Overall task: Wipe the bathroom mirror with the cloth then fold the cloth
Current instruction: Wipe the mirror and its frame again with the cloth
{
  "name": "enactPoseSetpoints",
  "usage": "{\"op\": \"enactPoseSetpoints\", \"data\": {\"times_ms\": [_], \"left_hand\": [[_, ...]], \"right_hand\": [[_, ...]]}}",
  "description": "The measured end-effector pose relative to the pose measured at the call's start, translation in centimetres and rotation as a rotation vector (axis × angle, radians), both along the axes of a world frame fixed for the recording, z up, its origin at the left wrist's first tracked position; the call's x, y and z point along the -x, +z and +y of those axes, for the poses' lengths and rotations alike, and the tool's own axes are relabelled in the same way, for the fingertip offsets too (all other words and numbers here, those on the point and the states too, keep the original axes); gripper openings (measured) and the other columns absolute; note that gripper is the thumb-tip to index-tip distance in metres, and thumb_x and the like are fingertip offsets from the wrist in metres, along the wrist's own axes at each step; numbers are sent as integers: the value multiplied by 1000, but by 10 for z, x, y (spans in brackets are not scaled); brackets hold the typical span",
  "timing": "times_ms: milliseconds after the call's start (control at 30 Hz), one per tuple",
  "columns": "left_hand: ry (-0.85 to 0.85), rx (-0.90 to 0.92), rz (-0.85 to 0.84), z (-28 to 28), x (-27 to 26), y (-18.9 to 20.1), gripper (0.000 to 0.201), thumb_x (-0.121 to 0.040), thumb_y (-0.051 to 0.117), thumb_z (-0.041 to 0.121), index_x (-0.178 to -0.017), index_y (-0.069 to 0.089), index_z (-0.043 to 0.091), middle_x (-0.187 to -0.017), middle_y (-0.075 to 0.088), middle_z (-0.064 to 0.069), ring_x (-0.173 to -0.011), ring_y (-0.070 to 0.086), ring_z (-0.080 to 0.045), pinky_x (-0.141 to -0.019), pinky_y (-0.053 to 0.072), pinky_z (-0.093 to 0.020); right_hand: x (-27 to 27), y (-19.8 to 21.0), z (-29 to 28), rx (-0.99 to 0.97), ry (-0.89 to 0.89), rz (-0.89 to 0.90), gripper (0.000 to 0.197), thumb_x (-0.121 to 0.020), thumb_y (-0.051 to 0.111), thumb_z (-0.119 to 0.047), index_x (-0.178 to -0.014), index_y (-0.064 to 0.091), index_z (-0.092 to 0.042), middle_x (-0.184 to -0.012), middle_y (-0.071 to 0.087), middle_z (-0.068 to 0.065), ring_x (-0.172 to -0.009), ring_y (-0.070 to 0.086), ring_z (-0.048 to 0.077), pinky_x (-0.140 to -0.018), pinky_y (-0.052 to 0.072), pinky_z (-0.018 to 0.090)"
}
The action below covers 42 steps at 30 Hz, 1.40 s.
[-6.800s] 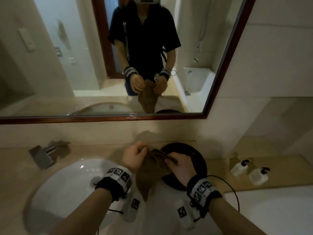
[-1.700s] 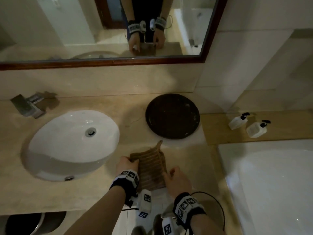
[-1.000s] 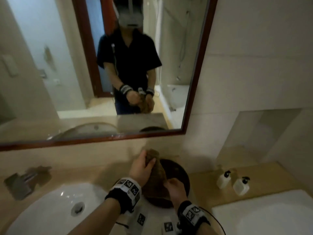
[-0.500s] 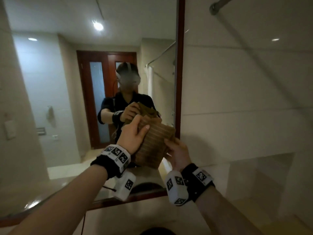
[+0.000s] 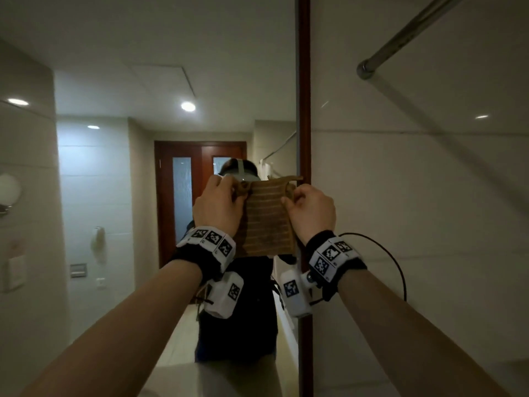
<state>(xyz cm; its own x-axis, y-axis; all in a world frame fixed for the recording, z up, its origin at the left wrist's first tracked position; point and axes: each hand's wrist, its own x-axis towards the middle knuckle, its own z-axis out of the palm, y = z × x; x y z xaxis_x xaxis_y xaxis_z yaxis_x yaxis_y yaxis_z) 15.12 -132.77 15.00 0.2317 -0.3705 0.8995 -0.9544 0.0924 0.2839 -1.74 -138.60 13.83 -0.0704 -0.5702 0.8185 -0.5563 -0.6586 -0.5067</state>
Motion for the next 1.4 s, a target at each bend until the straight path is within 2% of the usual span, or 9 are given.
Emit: {"op": "enactPoseSetpoints", "data": {"times_ms": [233,300,367,433,533,767,1100,1200,1400], "left_hand": [[-207,322,231,-21,35,-7,23,-87,61,12,-99,44,23,-94,53,9,-69,50,-1,-66,37,-18],[-235,385,42,-27,48,-18,20,-87,59,8,-101,48,15,-106,50,0,-80,51,-8,-69,46,-27],[-204,323,-183,-41,54,-28,26,-88,58,11,-112,51,8,-127,47,-10,-112,52,-22,-96,47,-40],[-43,140,-326,-56,53,-36,51,-92,52,24,-138,40,6,-154,27,-15,-144,24,-28,-120,17,-47],[136,26,-475,-66,47,-24,68,-98,34,40,-155,10,13,-163,-1,-12,-150,-2,-26,-121,-2,-46],[225,-6,-628,-62,32,28,66,-99,26,46,-156,7,19,-163,1,-6,-150,0,-24,-120,3,-50],[72,-376,-1142,-41,4,-153,80,-88,48,49,-155,17,17,-162,13,-6,-148,18,-25,-118,6,-47],[85,-357,-1173,-41,-6,-118,80,-88,46,50,-155,14,19,-162,11,-6,-148,13,-23,-119,6,-48],[347,-65,-782,-37,-17,56,68,-99,23,50,-156,4,18,-163,2,-9,-150,5,-25,-120,5,-49]], "right_hand": [[-4,-8,-35,120,1,-78,26,-83,68,-34,-91,44,-29,-80,60,-6,-72,59,16,-62,50,32],[-1,-7,-40,132,47,-122,27,-80,72,-31,-81,45,-28,-73,58,-8,-67,58,14,-61,50,31],[4,-4,-44,152,115,-172,25,-79,73,-31,-71,50,-26,-62,55,-11,-57,54,8,-57,49,28],[11,2,-44,204,203,-259,27,-85,65,-36,-67,53,-20,-57,53,-10,-51,48,5,-55,46,27],[21,34,-45,217,200,-335,40,-94,47,-48,-69,49,-17,-63,57,-1,-59,54,17,-61,50,38],[25,135,-39,61,-58,112,58,-99,26,-58,-109,58,-10,-108,64,12,-96,60,29,-72,38,30],[12,121,-49,175,-227,177,59,-102,19,-53,-110,58,-9,-106,65,15,-95,61,33,-68,37,33],[12,110,-50,206,-280,192,61,-102,20,-53,-98,62,-9,-97,67,13,-85,63,30,-63,36,31],[8,96,-51,170,-325,208,62,-103,19,-52,-102,63,-8,-98,67,14,-87,63,32,-63,36,31]]}}
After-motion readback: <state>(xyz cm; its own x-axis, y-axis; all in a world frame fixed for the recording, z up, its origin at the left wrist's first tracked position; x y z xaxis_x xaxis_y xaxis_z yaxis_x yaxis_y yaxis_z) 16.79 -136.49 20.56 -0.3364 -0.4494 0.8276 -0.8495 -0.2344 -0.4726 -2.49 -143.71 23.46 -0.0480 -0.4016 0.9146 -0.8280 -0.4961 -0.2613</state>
